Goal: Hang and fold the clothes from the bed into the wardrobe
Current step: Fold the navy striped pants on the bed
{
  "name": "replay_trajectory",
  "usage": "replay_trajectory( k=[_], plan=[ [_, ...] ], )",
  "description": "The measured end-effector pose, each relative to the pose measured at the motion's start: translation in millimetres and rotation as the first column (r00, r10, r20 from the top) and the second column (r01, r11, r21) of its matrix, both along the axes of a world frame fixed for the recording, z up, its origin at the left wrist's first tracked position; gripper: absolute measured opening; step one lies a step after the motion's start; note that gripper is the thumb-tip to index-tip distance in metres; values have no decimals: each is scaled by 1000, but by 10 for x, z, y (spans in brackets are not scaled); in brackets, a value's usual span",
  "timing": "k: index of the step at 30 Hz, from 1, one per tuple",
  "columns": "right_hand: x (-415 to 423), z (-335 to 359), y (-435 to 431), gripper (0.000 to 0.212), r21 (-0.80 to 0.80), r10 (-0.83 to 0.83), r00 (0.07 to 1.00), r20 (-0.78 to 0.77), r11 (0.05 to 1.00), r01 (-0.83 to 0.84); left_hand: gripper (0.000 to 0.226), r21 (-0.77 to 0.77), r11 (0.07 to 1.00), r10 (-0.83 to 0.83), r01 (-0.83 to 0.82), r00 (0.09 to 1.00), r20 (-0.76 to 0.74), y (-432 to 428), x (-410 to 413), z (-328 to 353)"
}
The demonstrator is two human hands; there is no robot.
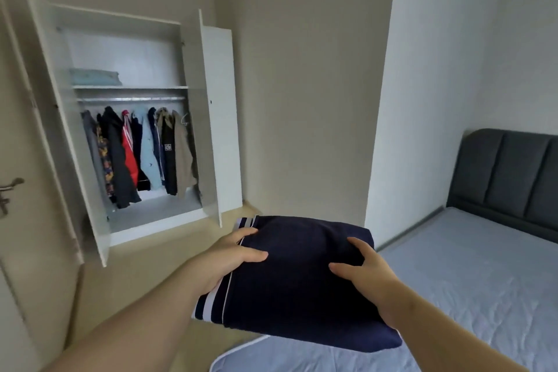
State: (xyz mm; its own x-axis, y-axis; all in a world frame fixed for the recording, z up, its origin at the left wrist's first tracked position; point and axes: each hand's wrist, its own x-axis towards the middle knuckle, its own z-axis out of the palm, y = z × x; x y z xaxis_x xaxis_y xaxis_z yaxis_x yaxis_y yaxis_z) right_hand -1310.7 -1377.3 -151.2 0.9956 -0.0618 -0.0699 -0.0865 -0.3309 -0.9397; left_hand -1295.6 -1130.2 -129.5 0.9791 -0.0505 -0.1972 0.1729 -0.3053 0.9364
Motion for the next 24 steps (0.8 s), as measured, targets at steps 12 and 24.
replay_trajectory(
  k=[12,24],
  plan=[
    [1163,421,2817,67,19,258,962,85,965,-261,57,-47,964,266,-263,958,102,2760,472,464],
    [2354,355,4531,64,69,404,914,41,911,-406,53,-100,904,422,-415,905,52,4409,1414,247]
  ],
)
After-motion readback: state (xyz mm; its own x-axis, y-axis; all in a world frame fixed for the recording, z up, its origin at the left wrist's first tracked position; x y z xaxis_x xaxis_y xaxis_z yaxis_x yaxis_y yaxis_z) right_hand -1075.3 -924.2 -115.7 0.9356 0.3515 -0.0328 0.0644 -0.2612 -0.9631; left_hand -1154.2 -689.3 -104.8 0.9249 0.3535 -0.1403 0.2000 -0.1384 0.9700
